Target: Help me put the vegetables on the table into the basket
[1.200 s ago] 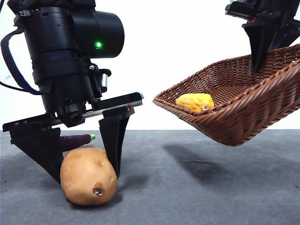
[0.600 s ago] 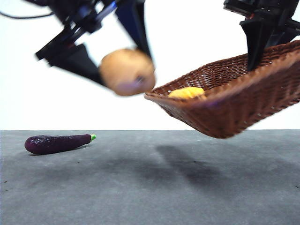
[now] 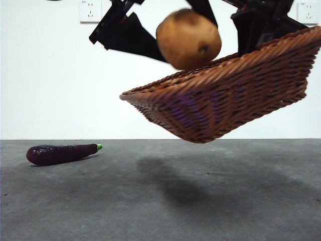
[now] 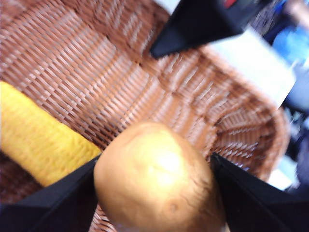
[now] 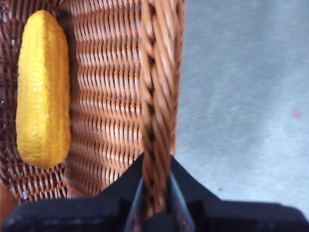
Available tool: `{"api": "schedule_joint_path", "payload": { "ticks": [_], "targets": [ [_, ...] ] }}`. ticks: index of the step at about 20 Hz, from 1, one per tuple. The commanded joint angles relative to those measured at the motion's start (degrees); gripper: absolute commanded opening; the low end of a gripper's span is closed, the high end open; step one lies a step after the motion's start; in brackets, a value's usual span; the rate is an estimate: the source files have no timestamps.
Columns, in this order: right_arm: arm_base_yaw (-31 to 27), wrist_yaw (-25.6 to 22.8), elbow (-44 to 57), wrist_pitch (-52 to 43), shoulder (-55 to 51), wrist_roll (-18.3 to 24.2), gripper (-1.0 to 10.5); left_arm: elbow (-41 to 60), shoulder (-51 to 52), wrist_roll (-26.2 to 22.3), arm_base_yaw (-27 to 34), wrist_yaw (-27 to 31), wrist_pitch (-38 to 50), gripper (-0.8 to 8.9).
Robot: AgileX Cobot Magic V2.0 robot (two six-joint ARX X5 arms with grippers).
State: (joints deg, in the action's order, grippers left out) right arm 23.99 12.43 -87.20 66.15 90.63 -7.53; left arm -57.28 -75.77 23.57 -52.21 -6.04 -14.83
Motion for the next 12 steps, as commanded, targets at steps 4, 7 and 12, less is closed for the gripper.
{"api": "schedule_joint_path", "payload": {
  "ticks": [4,7,12],
  "targets": [
    [1.9,0.7,0.2,-2.3,0.3,-3.4,-0.2,0.5,-1.4,-2.2,-0.3,0.0,-0.9,4.95],
    [1.9,0.6,0.2,-2.3,0.3,-3.5,-0.2,0.5,-1.4,-3.5,-0.4,0.0,-0.5,6.03],
    [1.9,-0.6,0.2,-2.2,0.3,-3.5,-0.2,-1.1,-0.4,-9.3,0.0,0.1,-3.8,6.01]
  ]
}}
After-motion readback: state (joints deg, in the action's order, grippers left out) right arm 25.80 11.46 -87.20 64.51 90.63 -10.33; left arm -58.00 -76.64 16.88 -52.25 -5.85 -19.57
